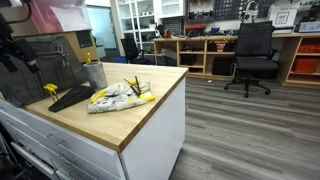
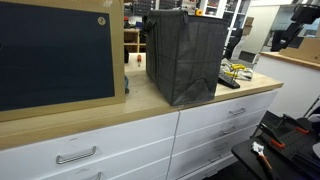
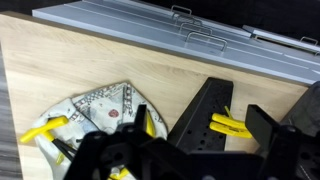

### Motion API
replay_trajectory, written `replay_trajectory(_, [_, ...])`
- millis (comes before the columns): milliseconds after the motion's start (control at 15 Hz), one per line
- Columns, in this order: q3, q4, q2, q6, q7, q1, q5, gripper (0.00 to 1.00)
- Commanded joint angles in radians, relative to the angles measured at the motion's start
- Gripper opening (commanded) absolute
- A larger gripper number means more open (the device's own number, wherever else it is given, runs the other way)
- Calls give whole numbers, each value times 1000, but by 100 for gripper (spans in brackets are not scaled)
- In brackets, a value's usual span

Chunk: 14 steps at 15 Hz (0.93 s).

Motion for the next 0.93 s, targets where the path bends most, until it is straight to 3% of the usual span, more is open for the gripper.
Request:
replay_trajectory(0, [18, 51, 28, 12, 15, 21, 35, 100])
replay_trajectory(867, [46, 242, 145, 76, 36, 75, 144, 100])
